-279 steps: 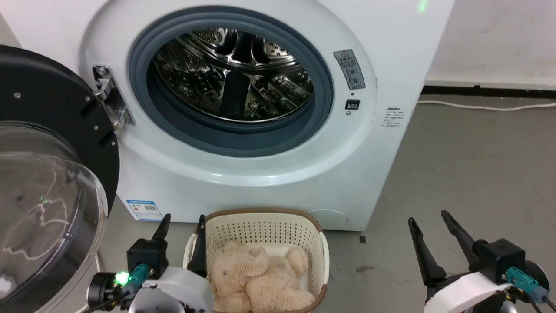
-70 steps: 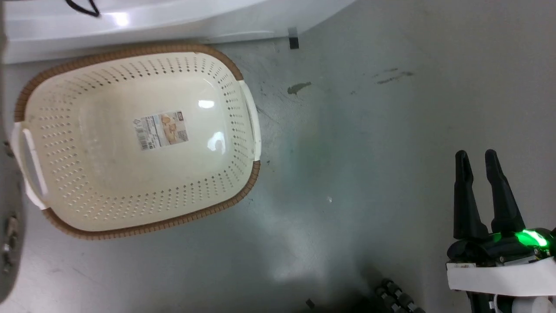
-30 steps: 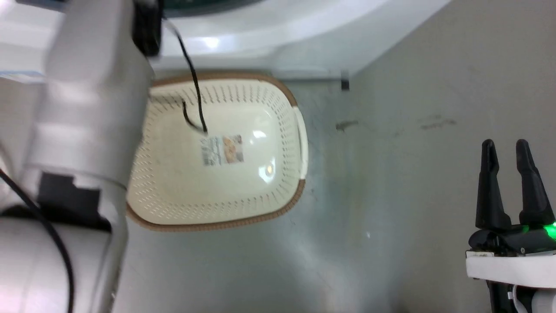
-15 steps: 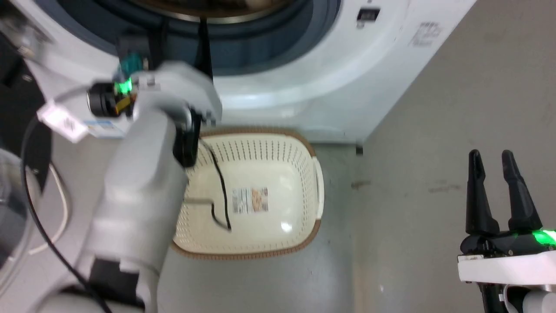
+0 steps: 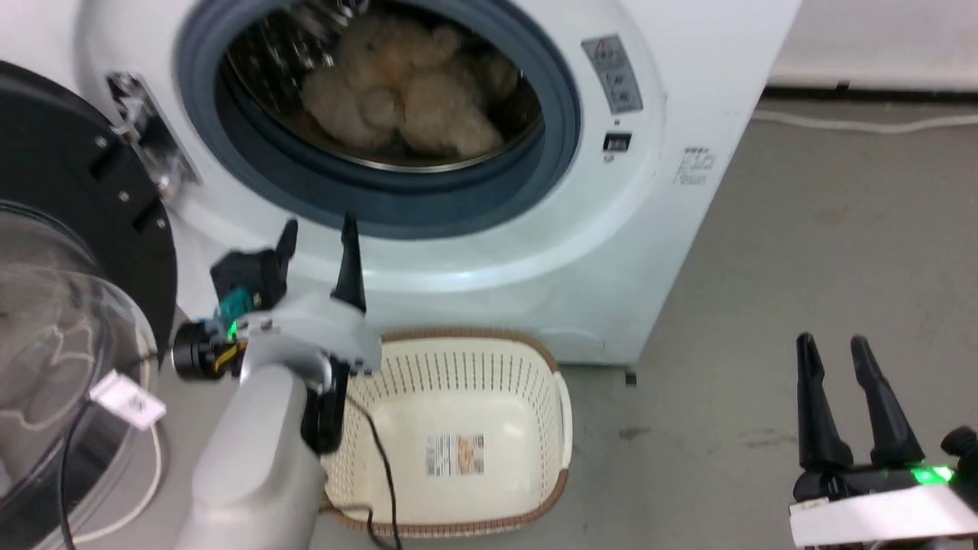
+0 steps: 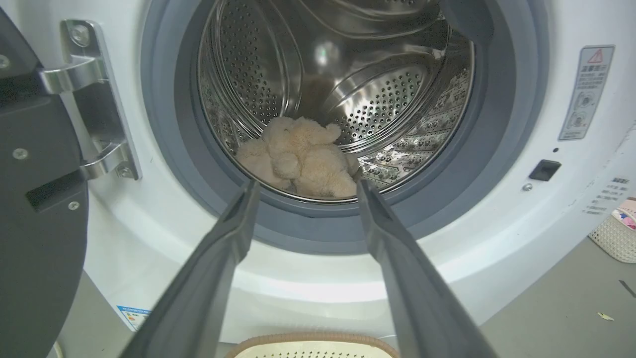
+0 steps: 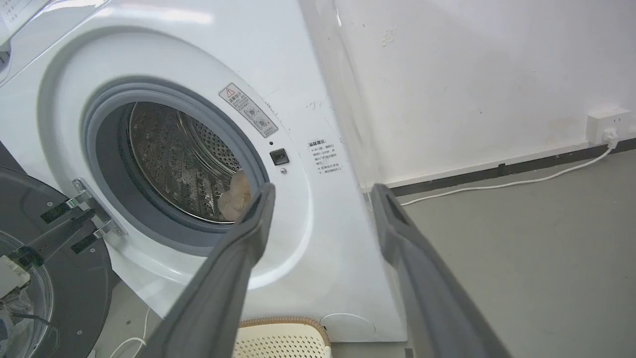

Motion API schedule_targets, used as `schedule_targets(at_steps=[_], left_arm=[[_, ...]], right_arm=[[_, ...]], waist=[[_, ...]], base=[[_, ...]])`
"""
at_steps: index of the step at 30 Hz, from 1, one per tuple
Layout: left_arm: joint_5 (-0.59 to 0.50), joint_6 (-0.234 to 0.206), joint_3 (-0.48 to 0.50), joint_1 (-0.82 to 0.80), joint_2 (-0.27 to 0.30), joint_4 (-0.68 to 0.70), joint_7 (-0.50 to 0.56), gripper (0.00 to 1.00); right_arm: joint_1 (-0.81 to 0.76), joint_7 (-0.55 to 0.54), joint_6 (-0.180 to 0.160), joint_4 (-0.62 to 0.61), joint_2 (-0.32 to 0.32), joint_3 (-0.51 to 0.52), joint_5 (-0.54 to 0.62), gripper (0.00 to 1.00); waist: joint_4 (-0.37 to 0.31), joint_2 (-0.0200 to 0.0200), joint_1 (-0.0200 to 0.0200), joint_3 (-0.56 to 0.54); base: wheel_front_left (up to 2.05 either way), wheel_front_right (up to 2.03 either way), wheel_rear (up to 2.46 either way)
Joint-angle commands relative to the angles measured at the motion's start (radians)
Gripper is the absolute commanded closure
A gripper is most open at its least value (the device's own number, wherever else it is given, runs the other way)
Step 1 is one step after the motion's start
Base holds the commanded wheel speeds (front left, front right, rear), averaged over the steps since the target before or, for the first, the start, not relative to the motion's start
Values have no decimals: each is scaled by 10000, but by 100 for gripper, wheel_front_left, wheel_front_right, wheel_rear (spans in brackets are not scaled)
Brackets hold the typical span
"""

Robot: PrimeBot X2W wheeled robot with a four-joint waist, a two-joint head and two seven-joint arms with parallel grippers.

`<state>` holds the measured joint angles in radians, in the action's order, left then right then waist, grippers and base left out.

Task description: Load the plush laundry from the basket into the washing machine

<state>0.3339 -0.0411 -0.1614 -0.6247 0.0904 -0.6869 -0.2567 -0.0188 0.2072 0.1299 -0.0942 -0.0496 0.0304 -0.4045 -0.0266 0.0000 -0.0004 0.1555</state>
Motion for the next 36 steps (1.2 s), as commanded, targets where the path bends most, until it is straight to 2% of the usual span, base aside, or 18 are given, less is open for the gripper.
schedule_targets(at_steps=[1,12,20,28,36], left_arm=[[-115,-5,-8,482,67,280,-50,0],[-362,-80,-184,2988,486,2197,-8,0],[-218,-362,-37,4406,840,3877,381,0],[-125,-623,-23,5792,1065,5390,853,0],[-272,-839,-210,6766,1237,6444,1145,0]], right_arm=[[-199,-44,8,55,-6,39,91,0],[-893,-333,8,80,-6,255,639,0],[-1231,-484,8,62,-6,389,1206,0],[-1528,-525,8,138,-6,420,1301,0],[-1697,-815,8,244,-6,290,1526,0]], waist=[[31,0,4,-669],[127,0,4,-1917],[190,0,4,-2192],[202,0,4,-2375],[239,0,4,-2447]], base=[[0,0,0],[0,0,0],[0,0,0],[0,0,0],[0,0,0]])
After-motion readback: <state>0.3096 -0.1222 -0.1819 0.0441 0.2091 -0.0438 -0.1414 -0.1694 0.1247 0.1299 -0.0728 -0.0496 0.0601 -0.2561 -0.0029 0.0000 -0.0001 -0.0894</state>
